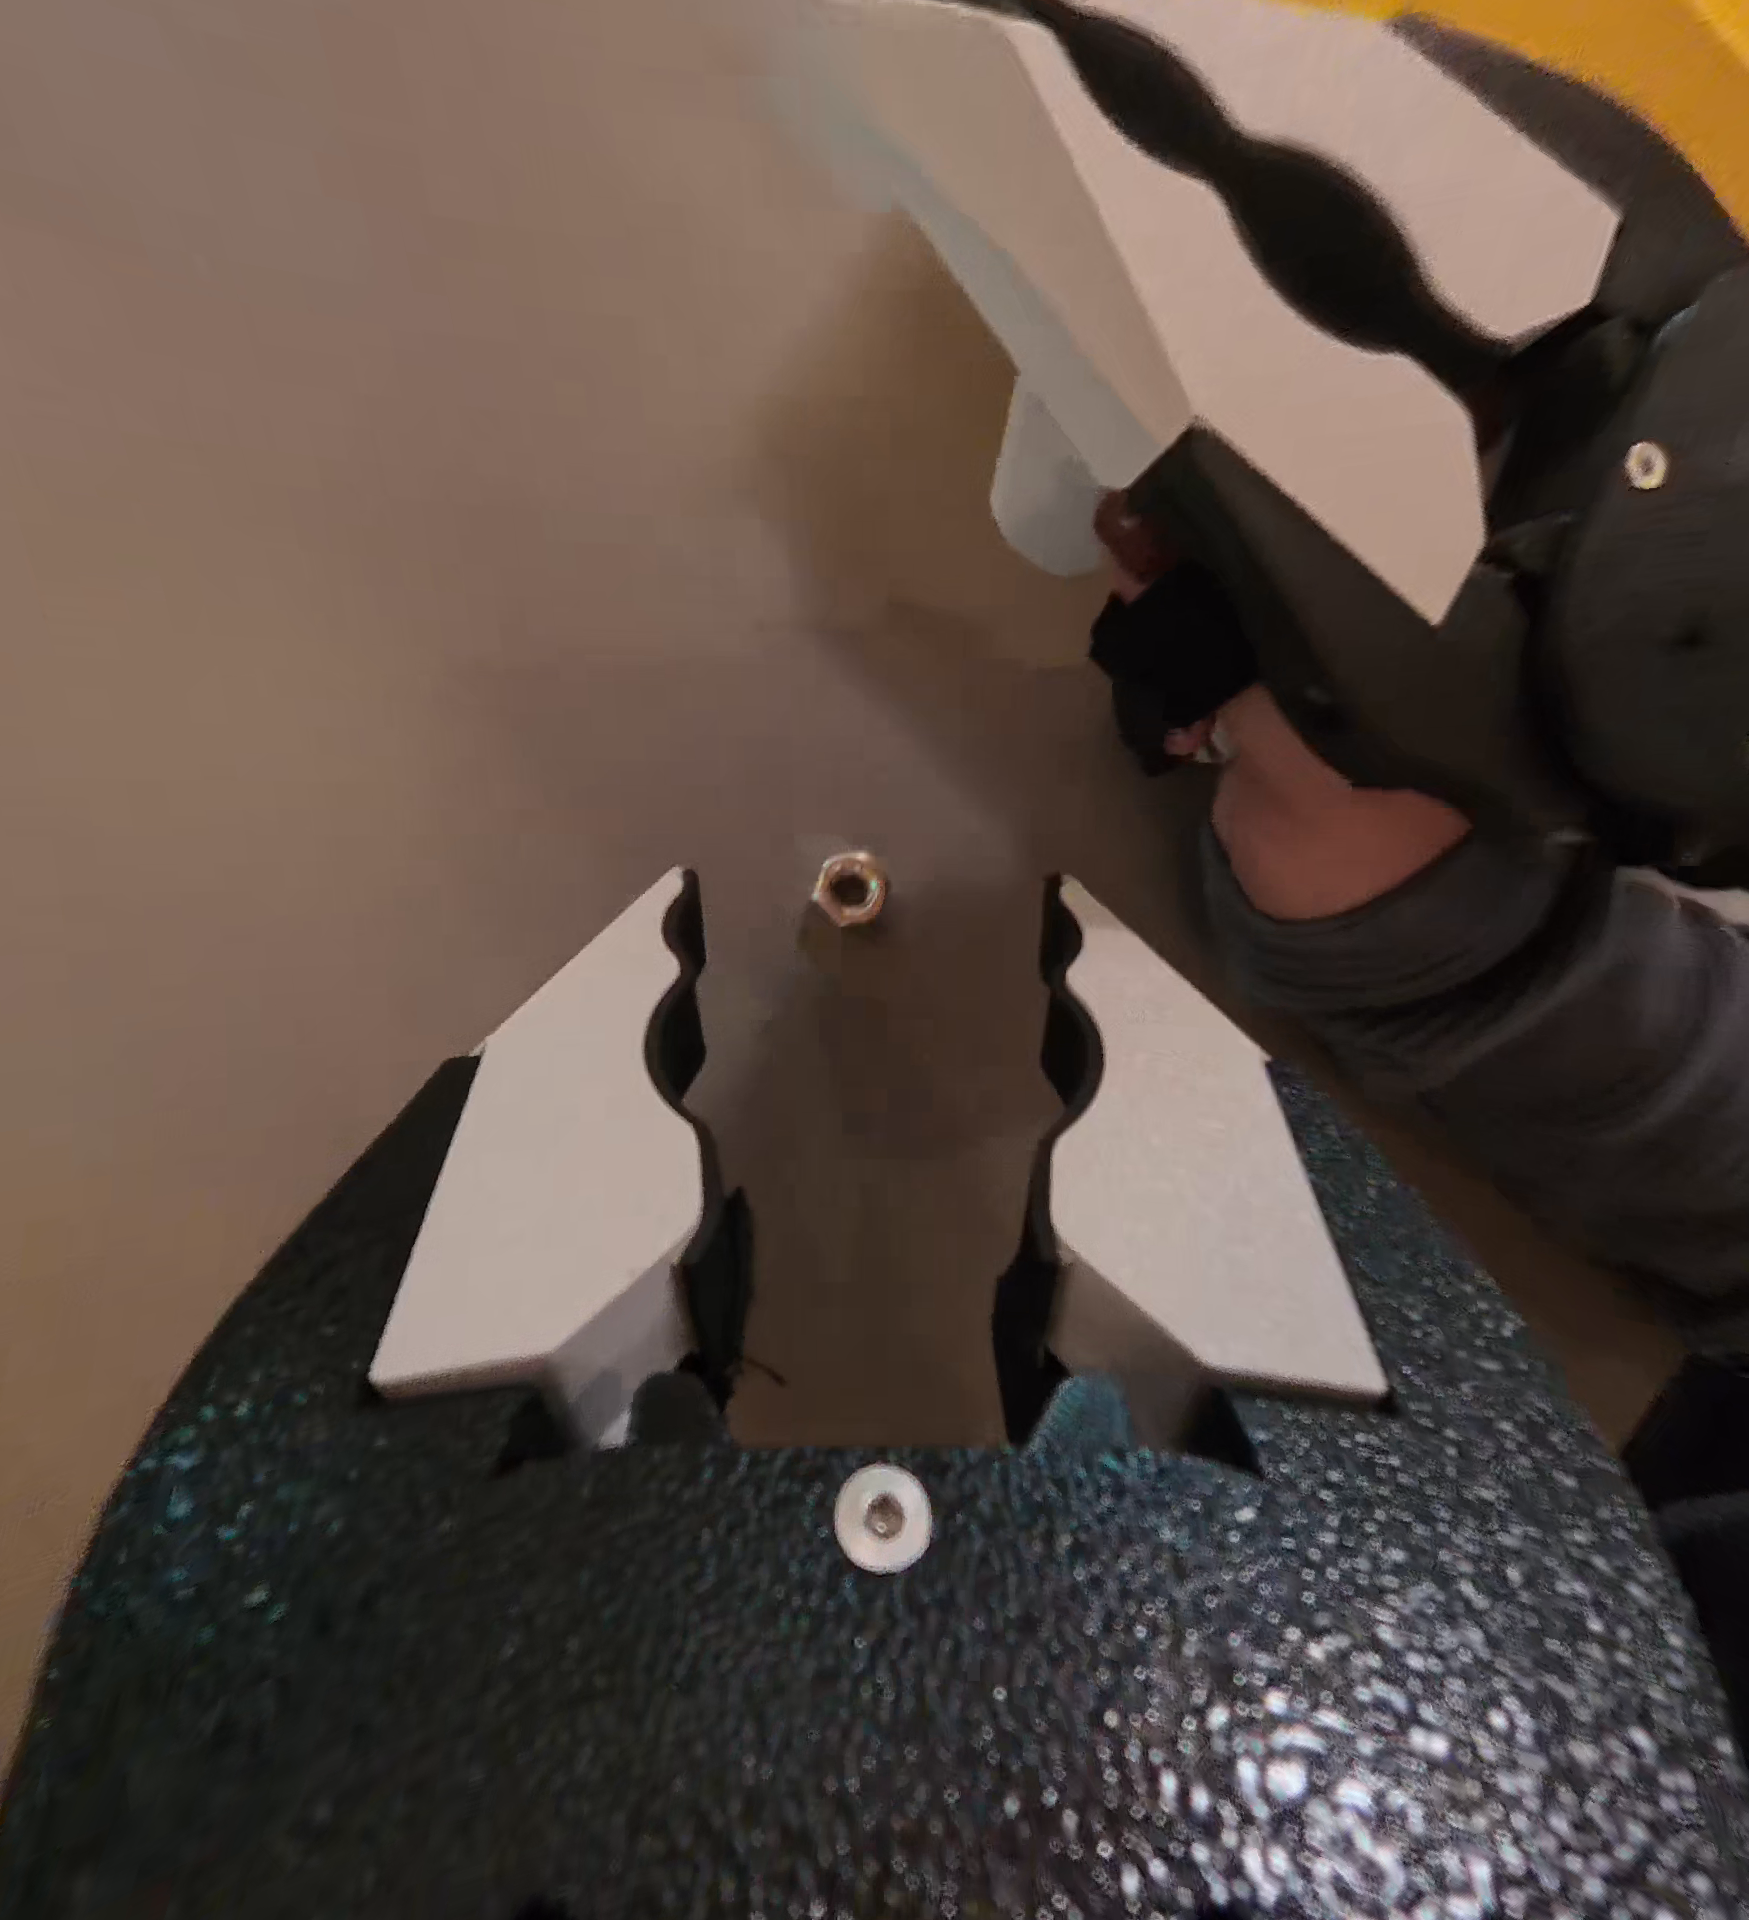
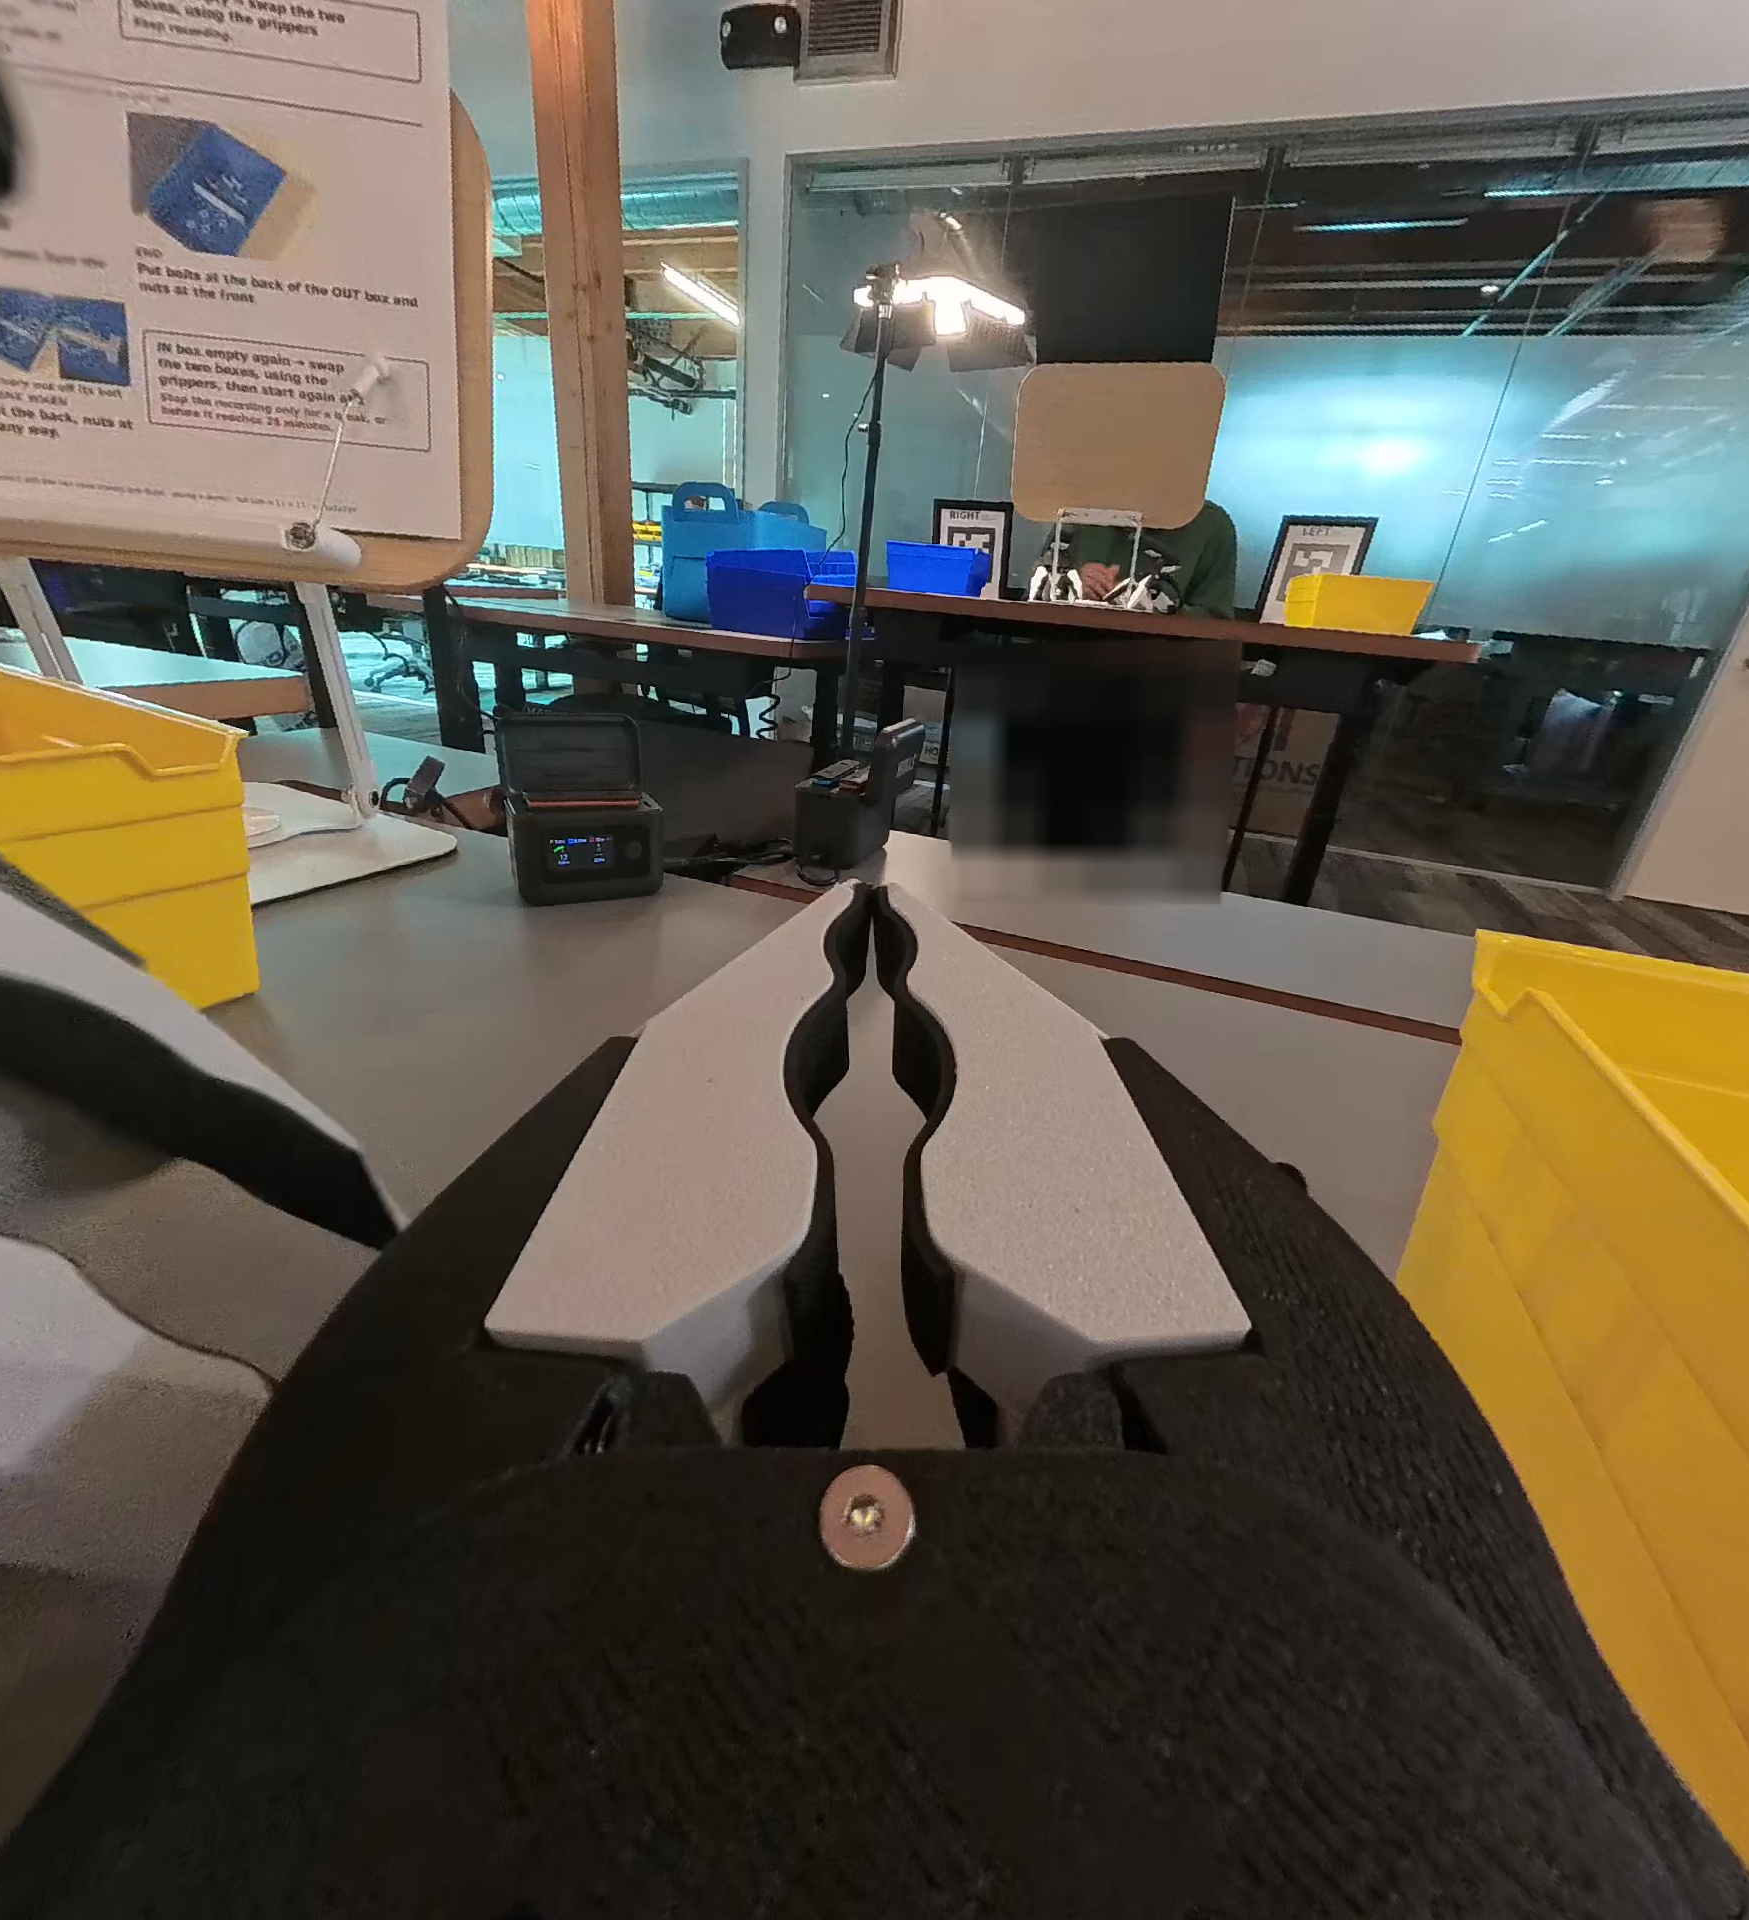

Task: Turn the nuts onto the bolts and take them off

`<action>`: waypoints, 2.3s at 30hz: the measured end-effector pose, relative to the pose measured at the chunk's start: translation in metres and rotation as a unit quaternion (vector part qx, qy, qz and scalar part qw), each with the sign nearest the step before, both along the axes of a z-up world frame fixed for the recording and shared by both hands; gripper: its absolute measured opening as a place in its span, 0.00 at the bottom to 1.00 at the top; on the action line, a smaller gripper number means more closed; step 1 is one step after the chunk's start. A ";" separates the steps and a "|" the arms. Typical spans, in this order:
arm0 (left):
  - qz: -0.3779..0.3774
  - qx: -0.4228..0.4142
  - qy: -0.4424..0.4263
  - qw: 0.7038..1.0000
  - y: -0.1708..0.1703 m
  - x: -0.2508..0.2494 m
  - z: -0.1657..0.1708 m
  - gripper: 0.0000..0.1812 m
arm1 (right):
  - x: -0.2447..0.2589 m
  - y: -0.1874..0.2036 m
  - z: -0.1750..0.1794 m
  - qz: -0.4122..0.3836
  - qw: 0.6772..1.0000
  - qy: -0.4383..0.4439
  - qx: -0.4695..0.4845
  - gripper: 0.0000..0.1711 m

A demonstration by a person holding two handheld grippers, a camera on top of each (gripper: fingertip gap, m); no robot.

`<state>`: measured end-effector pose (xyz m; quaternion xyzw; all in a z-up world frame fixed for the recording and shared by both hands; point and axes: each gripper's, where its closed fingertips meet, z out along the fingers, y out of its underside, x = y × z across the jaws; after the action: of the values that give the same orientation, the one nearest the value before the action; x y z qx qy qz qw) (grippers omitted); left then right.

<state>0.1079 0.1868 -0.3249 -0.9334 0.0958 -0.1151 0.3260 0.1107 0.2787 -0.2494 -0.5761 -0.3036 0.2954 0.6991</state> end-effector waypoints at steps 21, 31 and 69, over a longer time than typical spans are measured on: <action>0.033 -0.080 0.014 0.996 -0.061 -0.045 -0.043 0.07 | -0.023 -0.013 -0.011 0.072 0.996 -0.020 -0.041 0.02; 0.038 0.179 0.068 0.981 -0.033 -0.057 0.014 0.04 | -0.058 -0.078 -0.014 0.366 0.898 0.022 -0.243 0.31; -0.131 0.242 -0.183 0.944 -0.087 0.010 0.051 0.12 | -0.013 -0.185 0.016 0.676 0.724 -0.020 -0.135 0.04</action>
<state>0.1180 0.1000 -0.2734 -0.7684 0.1810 -0.2986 0.5363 0.0978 0.0942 -0.2336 -0.3128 -0.5833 0.7158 0.2227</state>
